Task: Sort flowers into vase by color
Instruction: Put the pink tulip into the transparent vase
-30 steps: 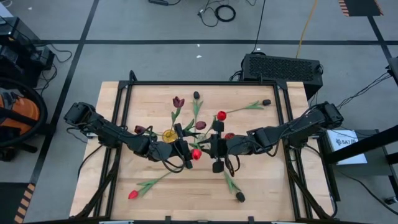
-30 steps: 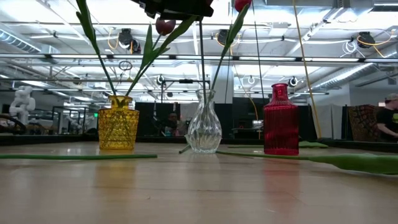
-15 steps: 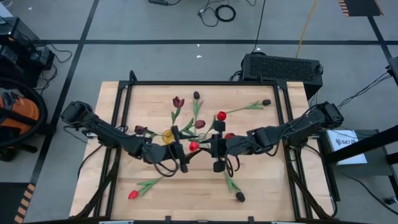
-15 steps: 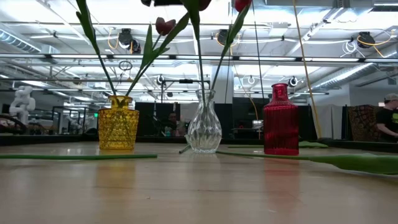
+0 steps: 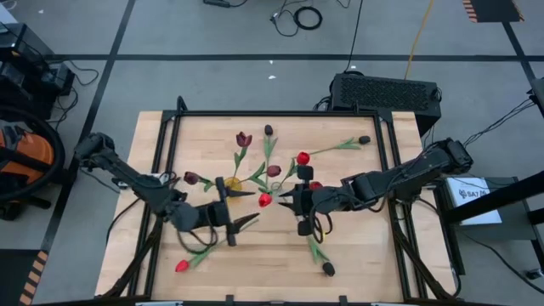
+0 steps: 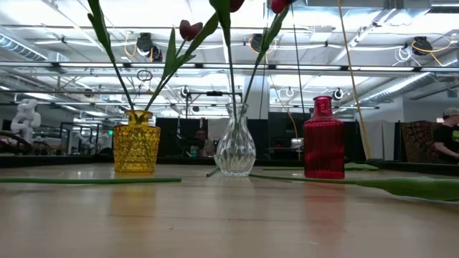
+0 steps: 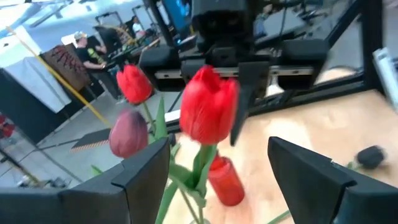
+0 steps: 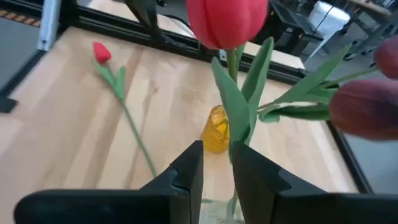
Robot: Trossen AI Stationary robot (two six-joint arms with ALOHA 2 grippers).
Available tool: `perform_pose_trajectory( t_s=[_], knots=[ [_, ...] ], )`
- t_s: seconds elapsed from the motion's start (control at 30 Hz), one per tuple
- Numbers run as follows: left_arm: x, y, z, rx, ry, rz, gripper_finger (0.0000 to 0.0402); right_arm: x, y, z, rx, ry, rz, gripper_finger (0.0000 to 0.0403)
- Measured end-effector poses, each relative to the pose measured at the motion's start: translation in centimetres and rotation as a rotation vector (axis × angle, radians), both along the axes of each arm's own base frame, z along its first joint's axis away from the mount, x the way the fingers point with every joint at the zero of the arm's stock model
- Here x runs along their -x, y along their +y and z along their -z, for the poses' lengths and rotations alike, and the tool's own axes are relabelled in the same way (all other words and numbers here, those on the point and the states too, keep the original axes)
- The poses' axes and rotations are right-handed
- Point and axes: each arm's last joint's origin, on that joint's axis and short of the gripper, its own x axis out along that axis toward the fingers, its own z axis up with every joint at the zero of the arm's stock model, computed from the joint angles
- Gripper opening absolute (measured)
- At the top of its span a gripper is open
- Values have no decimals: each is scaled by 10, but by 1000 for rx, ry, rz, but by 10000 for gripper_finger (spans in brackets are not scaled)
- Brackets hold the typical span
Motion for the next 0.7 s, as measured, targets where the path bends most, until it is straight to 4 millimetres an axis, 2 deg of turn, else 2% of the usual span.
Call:
perform_pose_trajectory(
  t_s=[0.2,0.4,0.57,0.7],
  knots=[
    [28,-13,-17,14,-31,66,277,29,0,-17,-83,29,22,77],
    [66,-38,-28,78,-50,214,273,56,4,-27,-157,73,30,77],
    [91,-60,-8,223,79,293,253,65,12,-26,-146,113,0,77],
    [99,-69,22,364,233,225,238,66,14,-25,-140,118,-14,77]
  ],
)
